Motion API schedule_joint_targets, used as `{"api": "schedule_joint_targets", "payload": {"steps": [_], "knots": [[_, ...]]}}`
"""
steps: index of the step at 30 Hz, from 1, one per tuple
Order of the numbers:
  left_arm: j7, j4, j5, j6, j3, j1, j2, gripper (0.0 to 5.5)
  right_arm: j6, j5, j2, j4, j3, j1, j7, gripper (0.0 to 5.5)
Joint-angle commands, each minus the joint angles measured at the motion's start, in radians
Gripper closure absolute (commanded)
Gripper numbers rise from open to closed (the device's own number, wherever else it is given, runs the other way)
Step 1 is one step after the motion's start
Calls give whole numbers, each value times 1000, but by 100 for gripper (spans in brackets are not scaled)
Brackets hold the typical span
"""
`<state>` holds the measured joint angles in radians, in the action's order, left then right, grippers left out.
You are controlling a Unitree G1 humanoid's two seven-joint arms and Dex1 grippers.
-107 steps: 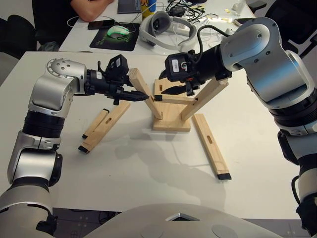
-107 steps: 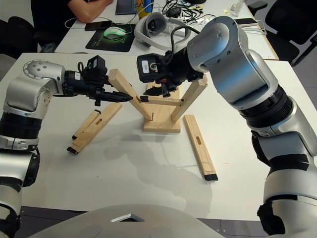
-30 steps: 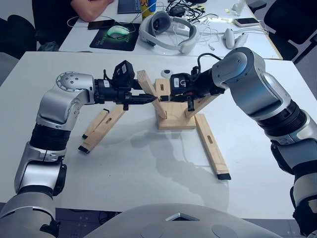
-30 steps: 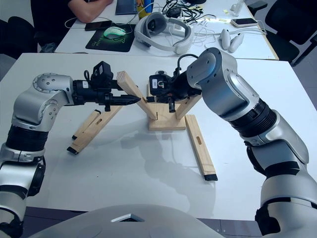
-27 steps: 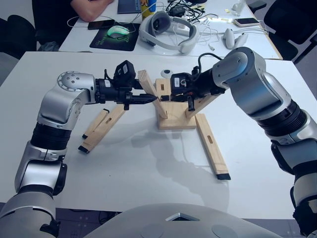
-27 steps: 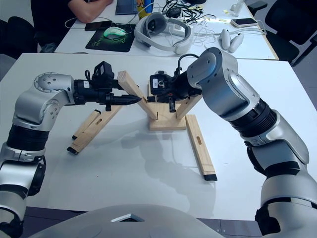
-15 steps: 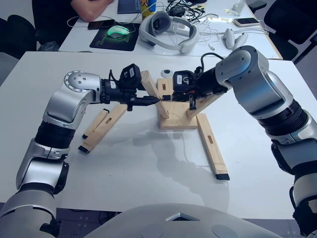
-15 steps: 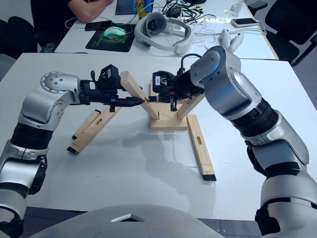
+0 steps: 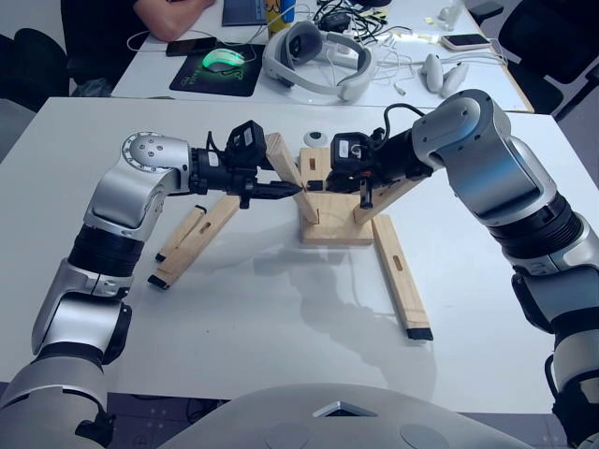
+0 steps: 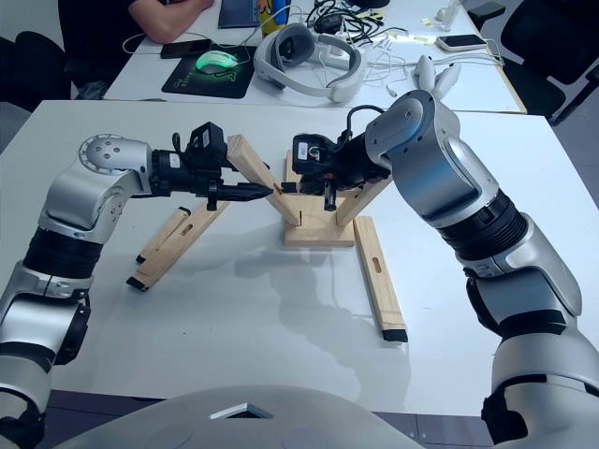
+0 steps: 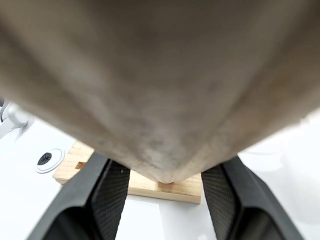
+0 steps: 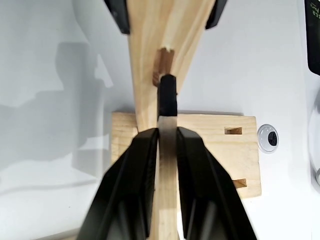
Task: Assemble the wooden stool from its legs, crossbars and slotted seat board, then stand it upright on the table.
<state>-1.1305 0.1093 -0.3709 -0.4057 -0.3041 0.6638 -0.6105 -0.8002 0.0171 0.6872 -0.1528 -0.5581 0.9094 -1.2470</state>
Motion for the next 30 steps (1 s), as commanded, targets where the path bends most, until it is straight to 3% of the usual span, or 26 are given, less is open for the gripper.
{"api": "schedule_joint_targets", "payload": {"steps": [1, 19, 30], "knots": [[11, 91, 123, -62, -102, -87, -11, 345, -27, -39, -7, -5, 0, -44, -13, 505], [-32, 285, 164, 8, -169, -8, 53, 345, -52, -71, -25, 1, 23, -103, 20, 505], [-51, 267, 160, -8, -213, 14, 111, 345, -59, -76, -45, -3, 33, -119, 31, 505]]}}
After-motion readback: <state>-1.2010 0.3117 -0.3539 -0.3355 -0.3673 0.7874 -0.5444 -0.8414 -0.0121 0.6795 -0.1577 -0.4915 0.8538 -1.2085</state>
